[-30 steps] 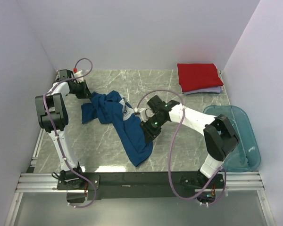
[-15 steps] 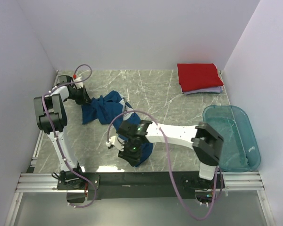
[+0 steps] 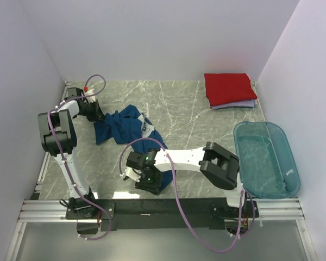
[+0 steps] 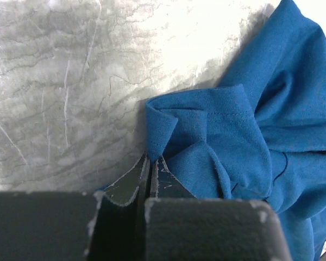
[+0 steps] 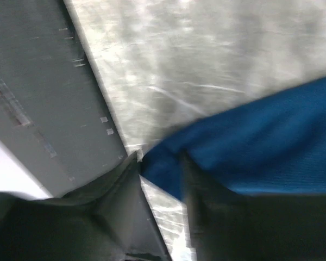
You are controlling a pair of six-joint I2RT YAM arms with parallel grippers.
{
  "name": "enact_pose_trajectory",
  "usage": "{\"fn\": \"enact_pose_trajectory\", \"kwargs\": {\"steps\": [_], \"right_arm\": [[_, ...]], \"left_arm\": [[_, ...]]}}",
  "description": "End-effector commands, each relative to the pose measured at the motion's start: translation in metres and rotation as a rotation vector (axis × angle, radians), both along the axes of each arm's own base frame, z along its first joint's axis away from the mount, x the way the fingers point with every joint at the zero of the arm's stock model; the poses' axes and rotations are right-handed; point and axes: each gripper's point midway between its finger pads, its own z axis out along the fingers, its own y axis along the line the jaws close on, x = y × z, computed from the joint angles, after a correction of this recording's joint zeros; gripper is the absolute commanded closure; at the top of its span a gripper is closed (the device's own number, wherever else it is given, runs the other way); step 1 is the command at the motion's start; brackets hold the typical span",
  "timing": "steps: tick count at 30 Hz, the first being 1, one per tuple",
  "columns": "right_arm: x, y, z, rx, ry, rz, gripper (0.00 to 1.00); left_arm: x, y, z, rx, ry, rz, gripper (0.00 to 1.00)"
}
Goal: Fold and stack the t-shirts
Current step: Flatten the tshirt out
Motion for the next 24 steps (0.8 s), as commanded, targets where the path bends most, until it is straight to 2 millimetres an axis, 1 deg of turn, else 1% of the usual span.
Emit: {"fn": "enact_pose_trajectory", "kwargs": {"steps": [1, 2, 3, 4, 5, 6, 7, 8, 9, 10, 11, 12, 13, 14, 15, 16, 17, 18, 19, 20, 21, 22, 23, 24], "right_arm": [[0.015, -0.016, -0.015, -0.068, -0.112, -0.016, 0.61], [0.017, -0.019, -0.018, -0.070, -0.128, -0.015, 0.65], [0.017, -0.029, -0.024, -0.096, -0.134, -0.008, 0.70], [0.022, -0.034, -0.024, -0.105, -0.168, -0.008, 0.86], [0.026, -0.037, -0.025, -0.099, -0.185, -0.017, 0.96], [0.028, -0.047, -0.027, -0.110, -0.186, -0.025, 1.00], [0.030, -0.046, -0.017, -0.073, -0.187, -0.040, 1.00], [0.043, -0.051, -0.010, -0.056, -0.184, -0.084, 1.00], [0.049, -0.053, -0.002, -0.027, -0.178, -0.100, 1.00], [0.060, -0.050, 0.022, 0.054, -0.187, -0.129, 1.00], [0.073, -0.052, 0.038, 0.133, -0.140, -0.174, 1.00], [0.085, -0.054, 0.053, 0.191, -0.141, -0.210, 1.00], [0.095, -0.056, 0.078, 0.277, -0.163, -0.228, 1.00], [0.094, -0.056, 0.092, 0.348, -0.120, -0.226, 1.00], [0.117, -0.071, 0.104, 0.389, -0.141, -0.280, 1.00], [0.120, -0.080, 0.118, 0.428, -0.140, -0.290, 1.00], [0.126, -0.089, 0.124, 0.450, -0.143, -0.294, 1.00], [0.136, -0.101, 0.132, 0.491, -0.125, -0.343, 1.00], [0.140, -0.110, 0.139, 0.508, -0.134, -0.366, 1.00], [0.141, -0.119, 0.138, 0.497, -0.127, -0.383, 1.00], [0.150, -0.133, 0.138, 0.492, -0.134, -0.430, 1.00], [0.152, -0.140, 0.135, 0.480, -0.127, -0.455, 1.00], [0.152, -0.149, 0.132, 0.464, -0.118, -0.468, 1.00], [0.160, -0.164, 0.126, 0.447, -0.113, -0.519, 1.00]], "left_arm": [[0.009, 0.003, 0.034, 0.015, -0.091, -0.002, 0.99], [0.009, 0.002, 0.035, 0.017, -0.092, -0.002, 0.99], [0.010, 0.004, 0.038, 0.035, -0.113, -0.025, 0.99], [0.010, 0.004, 0.040, 0.035, -0.120, -0.029, 0.99], [0.011, 0.003, 0.042, 0.036, -0.126, -0.034, 0.99], [0.010, 0.001, 0.047, 0.020, -0.131, -0.045, 0.99], [0.012, -0.001, 0.054, 0.013, -0.149, -0.064, 0.99], [0.011, -0.003, 0.059, 0.003, -0.160, -0.077, 0.99], [0.012, -0.004, 0.073, -0.010, -0.193, -0.095, 0.99], [0.010, -0.010, 0.086, -0.036, -0.231, -0.138, 0.99], [0.008, -0.011, 0.101, -0.039, -0.268, -0.164, 0.99], [0.009, -0.013, 0.115, -0.037, -0.305, -0.193, 0.99], [-0.003, -0.022, 0.124, -0.080, -0.297, -0.242, 0.99], [-0.006, -0.024, 0.131, -0.061, -0.337, -0.304, 0.99], [-0.011, -0.026, 0.149, -0.052, -0.374, -0.343, 0.99], [-0.031, -0.035, 0.154, -0.072, -0.384, -0.443, 0.99], [-0.047, -0.038, 0.159, -0.077, -0.385, -0.505, 0.99], [-0.059, -0.044, 0.171, -0.064, -0.423, -0.585, 0.99], [-0.069, -0.045, 0.171, 0.004, -0.509, -0.723, 0.99], [-0.107, -0.053, 0.167, -0.048, -0.411, -0.791, 0.98], [-0.118, -0.058, 0.163, -0.032, -0.429, -0.860, 0.96], [-0.126, -0.060, 0.159, -0.016, -0.422, -0.884, 0.96], [-0.138, -0.060, 0.163, 0.034, -0.447, -0.921, 0.94], [-0.156, -0.069, 0.148, 0.047, -0.450, -1.010, 0.92]]}}
